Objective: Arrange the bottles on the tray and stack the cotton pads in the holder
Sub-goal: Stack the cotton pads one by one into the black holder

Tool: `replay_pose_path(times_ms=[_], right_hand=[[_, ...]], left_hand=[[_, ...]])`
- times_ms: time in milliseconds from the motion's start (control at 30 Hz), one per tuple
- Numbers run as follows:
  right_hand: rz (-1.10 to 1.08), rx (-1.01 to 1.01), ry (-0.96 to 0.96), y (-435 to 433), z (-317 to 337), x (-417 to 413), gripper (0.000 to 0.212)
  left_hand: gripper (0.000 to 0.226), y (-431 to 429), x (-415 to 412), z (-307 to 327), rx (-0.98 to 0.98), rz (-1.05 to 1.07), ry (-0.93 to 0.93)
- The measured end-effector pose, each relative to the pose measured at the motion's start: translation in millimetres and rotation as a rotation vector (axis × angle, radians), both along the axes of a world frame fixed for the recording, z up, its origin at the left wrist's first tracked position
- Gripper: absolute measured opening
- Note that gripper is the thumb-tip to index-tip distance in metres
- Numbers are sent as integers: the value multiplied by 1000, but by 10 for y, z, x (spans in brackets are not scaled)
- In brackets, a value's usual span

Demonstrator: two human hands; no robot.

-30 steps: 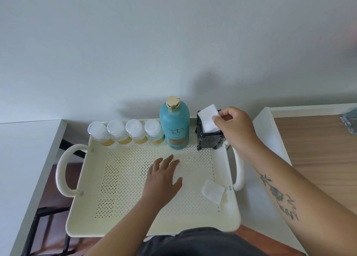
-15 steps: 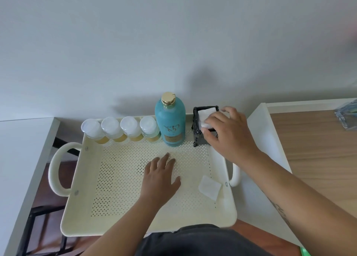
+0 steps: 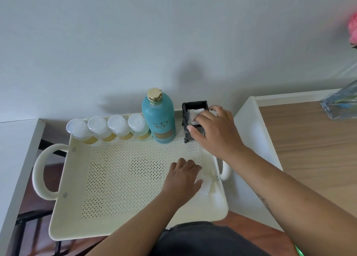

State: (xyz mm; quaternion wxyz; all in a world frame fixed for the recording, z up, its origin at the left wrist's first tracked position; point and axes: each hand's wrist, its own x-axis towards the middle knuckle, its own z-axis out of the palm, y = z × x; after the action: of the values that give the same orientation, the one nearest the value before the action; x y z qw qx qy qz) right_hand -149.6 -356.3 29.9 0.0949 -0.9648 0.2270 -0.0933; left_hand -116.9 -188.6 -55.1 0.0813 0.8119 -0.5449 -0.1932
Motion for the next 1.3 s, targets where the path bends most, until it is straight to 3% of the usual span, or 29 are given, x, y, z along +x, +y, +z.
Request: replay_pose_path(times_ms=[100, 233, 333, 500, 700, 867, 1067, 1300], right_hand=[[1, 17, 21, 12, 18, 2, 43], [5, -2, 32, 17, 33, 0, 39], [18, -6, -19, 20, 41, -12, 32], [23, -5, -139, 30, 65, -38, 32], [5, 28, -83, 38, 54, -35, 33], [13, 53, -68, 55, 81, -39, 28], [-187, 256, -338, 285, 225, -159, 24], [-236, 604, -249, 439, 401, -198, 27]], left_hand=[[34, -36, -6, -3, -2, -21, -34], [33, -15, 24, 10, -31, 75, 67], [30, 46, 100, 102, -112, 249, 224], [7, 117, 281, 359, -241, 556, 535], [3, 185, 410, 561, -263, 844, 867], [13, 179, 427, 703, -367, 855, 1099], [15, 112, 482, 836, -506, 862, 1316], [11, 29, 531, 939, -576, 797, 1367]])
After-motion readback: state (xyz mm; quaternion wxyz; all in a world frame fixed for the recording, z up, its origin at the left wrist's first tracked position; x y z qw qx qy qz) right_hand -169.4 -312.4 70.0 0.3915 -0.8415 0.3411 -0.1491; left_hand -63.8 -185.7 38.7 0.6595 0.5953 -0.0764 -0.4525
